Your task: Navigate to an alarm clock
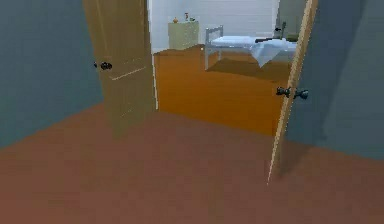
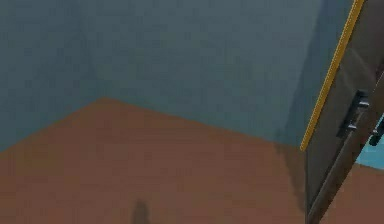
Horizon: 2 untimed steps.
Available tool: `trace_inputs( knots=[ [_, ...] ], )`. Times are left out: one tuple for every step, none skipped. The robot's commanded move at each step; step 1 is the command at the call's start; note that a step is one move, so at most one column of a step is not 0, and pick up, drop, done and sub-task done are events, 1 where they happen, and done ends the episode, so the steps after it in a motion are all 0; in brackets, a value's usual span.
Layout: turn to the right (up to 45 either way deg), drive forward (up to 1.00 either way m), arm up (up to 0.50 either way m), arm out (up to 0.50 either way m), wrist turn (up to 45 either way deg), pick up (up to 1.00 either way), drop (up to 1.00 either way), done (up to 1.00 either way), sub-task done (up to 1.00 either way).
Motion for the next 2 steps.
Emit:
trace_inputs(
  knots=[
    [0.0, 1.00, 0.00, 0.00, 0.0, 0.00, 0.00, 0.00, 0.00],
    [0.0, 0.35, 0.00, 0.00, 0.0, 0.00, 0.00, 0.00, 0.00]
  ],
)
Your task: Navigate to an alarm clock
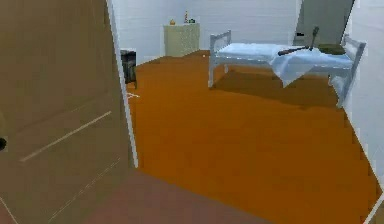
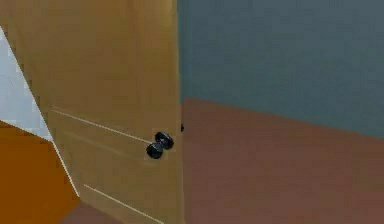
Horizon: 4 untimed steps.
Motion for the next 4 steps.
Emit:
trace_inputs(
  knots=[
    [0.0, 1.00, 0.00, 0.00, 0.0, 0.00, 0.00, 0.00, 0.00],
    [0.0, 0.80, 0.00, 0.00, 0.0, 0.00, 0.00, 0.00, 0.00],
    [0.0, 1.00, 0.00, 0.00, 0.0, 0.00, 0.00, 0.00, 0.00],
    [0.0, 0.65, 0.00, 0.00, 0.0, 0.00, 0.00, 0.00, 0.00]
  ],
)
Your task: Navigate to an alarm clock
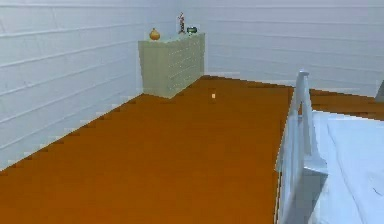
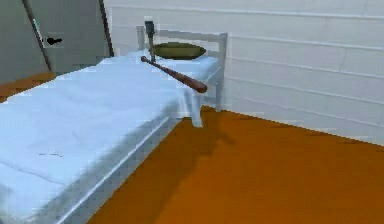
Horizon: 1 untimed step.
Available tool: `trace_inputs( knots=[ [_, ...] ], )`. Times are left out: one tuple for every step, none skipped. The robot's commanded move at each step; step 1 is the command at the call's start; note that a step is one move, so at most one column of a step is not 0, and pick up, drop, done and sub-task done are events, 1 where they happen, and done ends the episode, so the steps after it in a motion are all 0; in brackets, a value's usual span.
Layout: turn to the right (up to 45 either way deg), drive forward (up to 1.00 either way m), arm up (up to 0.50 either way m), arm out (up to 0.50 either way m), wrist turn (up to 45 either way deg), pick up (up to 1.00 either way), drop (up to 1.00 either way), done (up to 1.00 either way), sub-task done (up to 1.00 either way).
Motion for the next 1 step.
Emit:
trace_inputs(
  knots=[
    [-21.0, 0.00, 0.00, 0.00, 0.0, 0.00, 0.00, 0.00, 0.00]
  ],
)
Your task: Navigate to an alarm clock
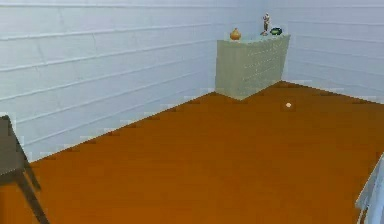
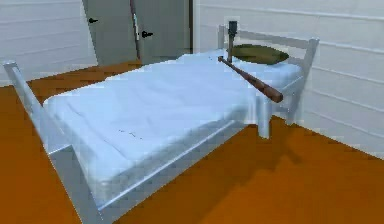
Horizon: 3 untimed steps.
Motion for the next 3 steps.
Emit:
trace_inputs(
  knots=[
    [0.0, 0.65, 0.00, 0.00, 0.0, 0.00, 0.00, 0.00, 0.00],
    [45.0, 0.00, 0.00, 0.00, 0.0, 0.00, 0.00, 0.00, 0.00],
    [0.0, 1.00, 0.00, 0.00, 0.0, 0.00, 0.00, 0.00, 0.00]
  ],
)
